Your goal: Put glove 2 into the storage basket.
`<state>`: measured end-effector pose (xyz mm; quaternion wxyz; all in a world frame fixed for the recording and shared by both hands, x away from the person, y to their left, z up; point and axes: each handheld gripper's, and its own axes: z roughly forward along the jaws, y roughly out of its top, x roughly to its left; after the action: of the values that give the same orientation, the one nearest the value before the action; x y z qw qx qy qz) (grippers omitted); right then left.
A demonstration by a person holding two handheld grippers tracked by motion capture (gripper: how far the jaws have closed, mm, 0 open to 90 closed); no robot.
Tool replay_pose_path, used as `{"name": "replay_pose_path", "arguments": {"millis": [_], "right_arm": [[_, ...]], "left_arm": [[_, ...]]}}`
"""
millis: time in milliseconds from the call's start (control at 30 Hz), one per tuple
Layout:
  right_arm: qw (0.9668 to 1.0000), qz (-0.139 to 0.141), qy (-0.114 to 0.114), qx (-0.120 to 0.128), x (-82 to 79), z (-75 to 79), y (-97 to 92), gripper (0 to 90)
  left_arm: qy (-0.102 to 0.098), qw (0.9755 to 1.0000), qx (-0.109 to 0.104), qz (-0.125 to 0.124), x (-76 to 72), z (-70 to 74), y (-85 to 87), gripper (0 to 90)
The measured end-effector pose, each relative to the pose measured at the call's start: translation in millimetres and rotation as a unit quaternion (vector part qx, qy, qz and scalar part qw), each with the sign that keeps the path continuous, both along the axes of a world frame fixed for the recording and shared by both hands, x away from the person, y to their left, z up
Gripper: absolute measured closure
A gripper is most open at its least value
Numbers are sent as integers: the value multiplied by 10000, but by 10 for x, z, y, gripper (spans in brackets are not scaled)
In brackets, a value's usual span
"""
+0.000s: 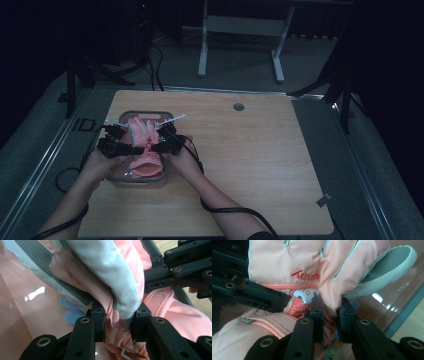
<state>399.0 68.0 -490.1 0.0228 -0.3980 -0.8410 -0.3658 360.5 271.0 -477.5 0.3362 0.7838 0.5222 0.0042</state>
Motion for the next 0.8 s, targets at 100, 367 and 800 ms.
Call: {"name": "replay_pose_path", "arguments": {"millis": [100, 367, 800], "right_arm": [[9999, 38, -23, -98, -11, -25, 35, 767], [9998, 32, -84, -172, 2, -59, 58, 718], [9962, 410, -709, 293, 3, 216, -119, 286]], "left_arm": [[57, 10000, 10, 47, -7, -43, 18, 689], [-16, 9984, 498, 270, -3, -45, -47, 533], [-619, 9945, 480, 701, -16, 25, -66, 328]]}}
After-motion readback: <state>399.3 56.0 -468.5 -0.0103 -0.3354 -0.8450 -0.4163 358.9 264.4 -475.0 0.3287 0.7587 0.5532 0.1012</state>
